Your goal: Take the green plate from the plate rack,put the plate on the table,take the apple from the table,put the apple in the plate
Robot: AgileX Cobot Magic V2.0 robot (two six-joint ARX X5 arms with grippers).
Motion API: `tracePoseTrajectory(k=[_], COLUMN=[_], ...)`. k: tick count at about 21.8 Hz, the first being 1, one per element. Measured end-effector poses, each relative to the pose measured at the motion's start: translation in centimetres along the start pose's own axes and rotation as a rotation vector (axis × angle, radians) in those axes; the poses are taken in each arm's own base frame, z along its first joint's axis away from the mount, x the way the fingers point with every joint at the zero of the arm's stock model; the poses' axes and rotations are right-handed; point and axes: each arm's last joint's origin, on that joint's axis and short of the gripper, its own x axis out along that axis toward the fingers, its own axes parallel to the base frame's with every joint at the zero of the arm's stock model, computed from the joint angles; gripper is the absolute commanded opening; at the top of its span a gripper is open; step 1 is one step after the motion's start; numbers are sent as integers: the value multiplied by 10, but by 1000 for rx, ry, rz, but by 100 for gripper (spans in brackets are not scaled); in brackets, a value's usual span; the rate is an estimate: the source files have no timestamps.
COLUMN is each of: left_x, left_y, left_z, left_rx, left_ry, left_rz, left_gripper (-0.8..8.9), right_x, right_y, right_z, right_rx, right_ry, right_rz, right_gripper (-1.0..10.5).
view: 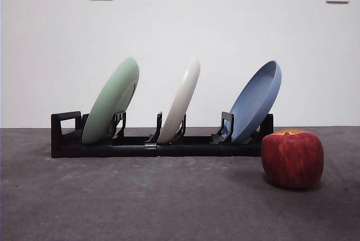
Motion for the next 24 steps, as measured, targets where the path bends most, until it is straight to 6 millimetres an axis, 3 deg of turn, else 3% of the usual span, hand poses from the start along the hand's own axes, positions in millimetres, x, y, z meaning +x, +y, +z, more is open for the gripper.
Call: tracePoseTrajectory(k=[10,17,20,24], left_x=[0,-2,-10,-25], left_y=[0,-2,-6,-14], left_z=[0,14,38,92], left_rx=[0,-154,-204,-200], left_ry=[-3,-126,-173,-213], left_rz=[-1,-31,-76,-133], left_gripper=[-4,-4,-5,-5], right_x=[0,-1,-10,-28], right_y=[0,1,2,0], right_z=[0,3,25,86], right_rx=[24,342,446,470], right_ry=[-1,-8,-47,-96], right_rz=[9,45,119,208], right_gripper=[0,-3,-11,-11])
